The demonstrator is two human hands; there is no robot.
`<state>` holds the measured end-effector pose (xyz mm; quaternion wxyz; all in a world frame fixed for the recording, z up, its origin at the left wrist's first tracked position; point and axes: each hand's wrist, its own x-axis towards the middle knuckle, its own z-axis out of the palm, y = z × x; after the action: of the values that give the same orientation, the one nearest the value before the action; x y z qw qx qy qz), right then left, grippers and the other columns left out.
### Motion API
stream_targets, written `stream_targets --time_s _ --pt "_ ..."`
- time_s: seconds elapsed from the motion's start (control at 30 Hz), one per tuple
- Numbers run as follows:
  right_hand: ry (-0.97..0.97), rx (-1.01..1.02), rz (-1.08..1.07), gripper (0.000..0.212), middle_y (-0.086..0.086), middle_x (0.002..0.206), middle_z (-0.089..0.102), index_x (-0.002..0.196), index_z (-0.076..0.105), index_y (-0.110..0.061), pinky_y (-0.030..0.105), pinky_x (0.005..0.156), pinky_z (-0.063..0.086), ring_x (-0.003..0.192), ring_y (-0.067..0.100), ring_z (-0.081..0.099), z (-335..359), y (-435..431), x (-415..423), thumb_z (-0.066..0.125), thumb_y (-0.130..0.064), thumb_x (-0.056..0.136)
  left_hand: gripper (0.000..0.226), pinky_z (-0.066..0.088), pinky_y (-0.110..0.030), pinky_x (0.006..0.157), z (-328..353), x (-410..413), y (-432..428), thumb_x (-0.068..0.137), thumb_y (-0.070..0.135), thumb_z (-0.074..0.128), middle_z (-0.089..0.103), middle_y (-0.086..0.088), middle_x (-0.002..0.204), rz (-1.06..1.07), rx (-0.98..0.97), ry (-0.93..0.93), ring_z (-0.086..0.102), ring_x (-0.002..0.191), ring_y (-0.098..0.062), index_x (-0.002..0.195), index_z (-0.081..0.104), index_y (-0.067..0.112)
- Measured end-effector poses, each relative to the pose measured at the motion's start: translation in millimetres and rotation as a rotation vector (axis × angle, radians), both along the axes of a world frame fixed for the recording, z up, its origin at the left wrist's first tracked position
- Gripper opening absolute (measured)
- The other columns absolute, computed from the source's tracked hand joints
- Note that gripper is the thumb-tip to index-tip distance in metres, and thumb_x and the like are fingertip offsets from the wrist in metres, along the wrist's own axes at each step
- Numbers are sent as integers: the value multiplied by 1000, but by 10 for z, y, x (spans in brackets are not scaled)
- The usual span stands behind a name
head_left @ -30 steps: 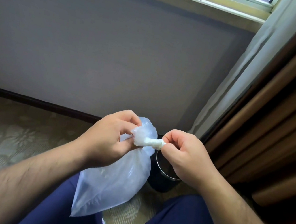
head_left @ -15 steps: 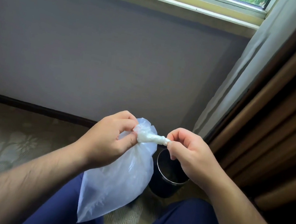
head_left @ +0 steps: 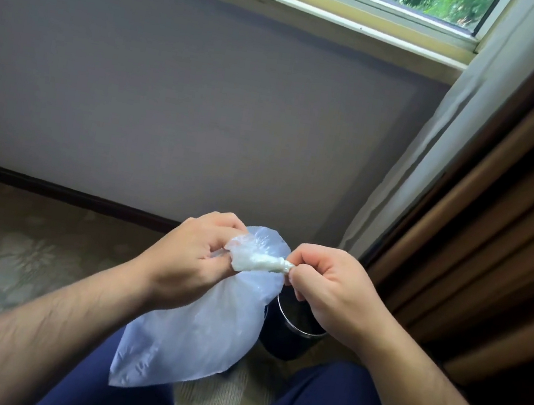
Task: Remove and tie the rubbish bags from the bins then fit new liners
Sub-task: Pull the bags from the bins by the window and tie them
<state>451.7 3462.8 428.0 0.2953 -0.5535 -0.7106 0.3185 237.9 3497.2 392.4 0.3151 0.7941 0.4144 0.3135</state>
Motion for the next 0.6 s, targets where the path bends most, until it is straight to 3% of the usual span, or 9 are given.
stream_targets --time_s 0.1,0.2,0.3,0.43,0.6 --pt "45 43 -38 23 -9 49 38 65 56 1 15 45 26 47 5 33 15 12 -46 47 -20 69 25 36 -18 70 49 -40 -9 89 29 53 58 7 93 -25 -53 -88 55 84 -11 73 67 16" --pt "137 53 -83 20 0 51 41 59 57 -4 20 47 28 50 9 34 21 51 -72 48 -19 68 40 37 -14 70 38 -52 23 90 47 52 58 7 91 -27 -30 -126 55 82 -11 78 69 13" --pt "197 35 -83 19 4 53 44 58 61 -11 22 49 30 53 12 37 -12 96 -56 48 -19 69 45 40 -22 72 -33 -25 68 91 58 44 54 7 85 -6 28 -93 54 84 -14 79 64 20" --pt "177 -13 -45 21 -4 52 47 56 63 -21 17 50 31 51 7 39 -129 187 -3 47 -20 70 45 39 -33 65 -201 56 128 94 58 37 47 3 76 -2 109 -19 46 74 -18 73 49 20" --pt "198 -159 -22 22 -11 48 47 62 68 -22 14 47 30 46 3 38 -377 404 89 49 -21 71 30 41 -14 63 -500 97 334 82 63 61 58 20 83 127 -38 -77 55 74 -5 84 55 34"
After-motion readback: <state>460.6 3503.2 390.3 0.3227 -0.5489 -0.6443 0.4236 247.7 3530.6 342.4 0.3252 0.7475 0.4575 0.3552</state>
